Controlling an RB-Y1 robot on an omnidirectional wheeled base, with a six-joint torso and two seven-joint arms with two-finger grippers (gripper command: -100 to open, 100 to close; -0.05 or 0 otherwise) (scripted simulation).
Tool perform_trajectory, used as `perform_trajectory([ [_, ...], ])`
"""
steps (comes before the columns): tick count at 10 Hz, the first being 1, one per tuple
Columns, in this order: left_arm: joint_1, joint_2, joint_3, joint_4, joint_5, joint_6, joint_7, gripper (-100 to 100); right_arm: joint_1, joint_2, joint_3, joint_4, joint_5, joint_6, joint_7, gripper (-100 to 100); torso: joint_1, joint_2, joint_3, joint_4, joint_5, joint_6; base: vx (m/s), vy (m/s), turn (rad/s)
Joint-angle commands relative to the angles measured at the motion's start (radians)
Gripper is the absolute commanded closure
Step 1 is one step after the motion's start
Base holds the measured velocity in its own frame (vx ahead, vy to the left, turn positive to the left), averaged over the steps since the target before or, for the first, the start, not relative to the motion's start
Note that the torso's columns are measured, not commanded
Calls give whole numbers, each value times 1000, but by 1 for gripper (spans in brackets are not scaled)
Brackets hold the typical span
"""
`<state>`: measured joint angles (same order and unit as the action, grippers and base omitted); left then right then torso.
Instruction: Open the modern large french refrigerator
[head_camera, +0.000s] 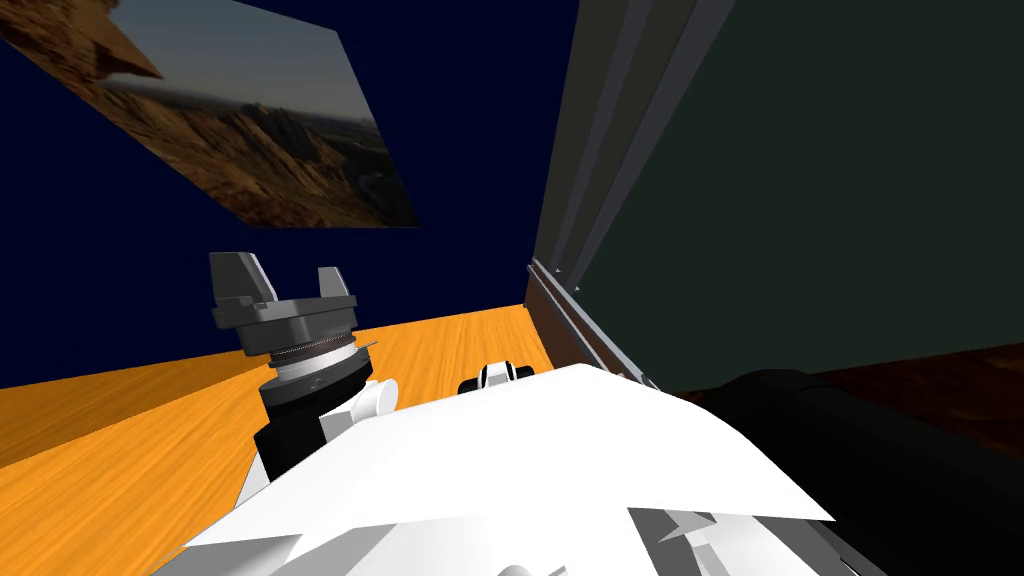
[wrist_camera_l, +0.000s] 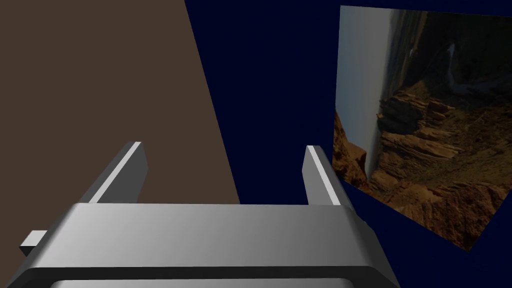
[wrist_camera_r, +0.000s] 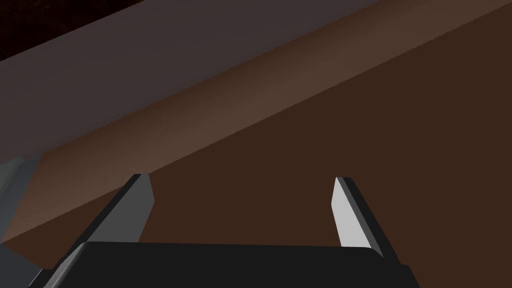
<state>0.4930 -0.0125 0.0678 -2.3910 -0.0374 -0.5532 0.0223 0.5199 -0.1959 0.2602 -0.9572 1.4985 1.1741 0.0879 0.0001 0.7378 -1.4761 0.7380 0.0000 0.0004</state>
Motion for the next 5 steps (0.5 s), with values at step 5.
perform_trajectory([
  [5, 0, 0, 0, 0, 0, 0, 0, 0, -18, 25, 15, 159, 171, 175, 1, -100, 0, 1, 0, 0, 0, -1, -35, -24, 154],
])
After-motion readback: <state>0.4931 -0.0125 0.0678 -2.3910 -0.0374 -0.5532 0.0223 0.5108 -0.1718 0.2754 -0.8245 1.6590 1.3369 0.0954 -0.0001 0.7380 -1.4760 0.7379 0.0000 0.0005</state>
